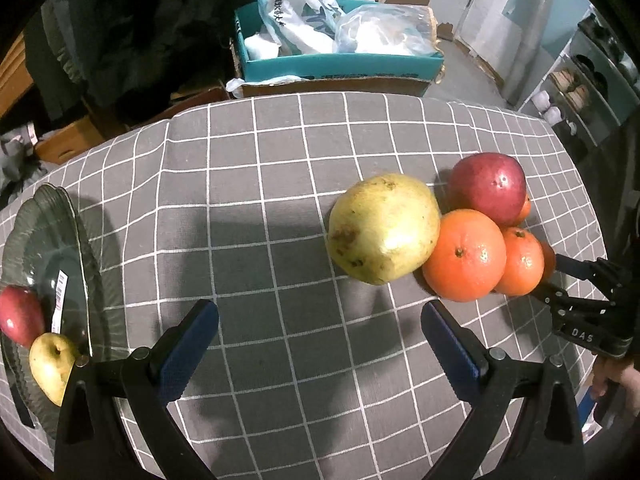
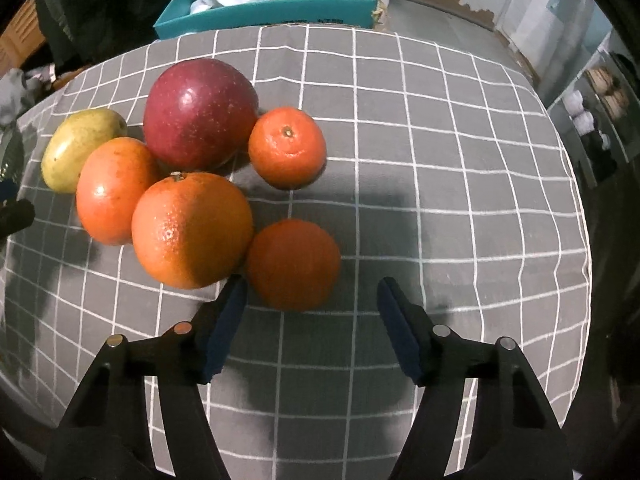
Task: Organize fruits
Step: 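Approach the yellow pear with the left tool while the right tool approaches an orange, then grasp the yellow pear with the left tool while the right tool grasps the orange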
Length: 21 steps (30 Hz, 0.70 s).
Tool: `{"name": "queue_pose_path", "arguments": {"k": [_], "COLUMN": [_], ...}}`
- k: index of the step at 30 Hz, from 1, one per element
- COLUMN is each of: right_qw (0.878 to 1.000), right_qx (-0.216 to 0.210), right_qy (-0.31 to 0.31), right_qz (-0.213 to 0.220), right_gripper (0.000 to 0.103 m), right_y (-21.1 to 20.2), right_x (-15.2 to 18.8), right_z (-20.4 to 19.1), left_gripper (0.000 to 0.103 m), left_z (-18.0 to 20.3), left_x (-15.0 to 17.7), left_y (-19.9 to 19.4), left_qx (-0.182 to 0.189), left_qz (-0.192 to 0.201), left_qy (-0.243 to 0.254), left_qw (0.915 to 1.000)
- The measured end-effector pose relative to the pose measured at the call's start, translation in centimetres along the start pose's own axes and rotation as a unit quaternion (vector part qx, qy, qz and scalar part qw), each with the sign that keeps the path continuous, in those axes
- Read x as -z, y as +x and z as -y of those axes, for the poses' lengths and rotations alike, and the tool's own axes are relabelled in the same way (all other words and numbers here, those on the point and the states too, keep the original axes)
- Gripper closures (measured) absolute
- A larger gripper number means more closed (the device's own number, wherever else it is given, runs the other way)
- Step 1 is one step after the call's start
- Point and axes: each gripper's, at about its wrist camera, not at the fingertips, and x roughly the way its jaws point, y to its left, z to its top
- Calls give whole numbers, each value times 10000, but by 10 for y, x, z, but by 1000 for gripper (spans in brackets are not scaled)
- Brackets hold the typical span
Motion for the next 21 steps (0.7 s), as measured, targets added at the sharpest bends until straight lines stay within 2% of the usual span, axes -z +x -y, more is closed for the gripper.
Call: {"name": "queue_pose_path", "arguments": {"k": [4,6,11,21], "right_qw": [9998,9997,9995,9960], "right_qx": [27,-73,-70,-39], "right_qy": [-208,-225,-235,743], "right_qz": [47,103,173,489], "right_gripper": [45,58,59,59], "right_y": [4,3,0,-20], "right_x": [-2,-2,-2,-10], "right_z": [-6,-6,-9,33], "left_gripper": [1,1,1,1], "left_z": [-2,0,8,18], "left_x": [-5,-10,-18,-32], "left_y": [4,7,9,26], "left_qx": [67,108,204,419], "left_qz": [-9,-15,49,-16], "left_qy": [-84,-103,-58,-112], "left_qw": [9999,9999,9998,9991]}}
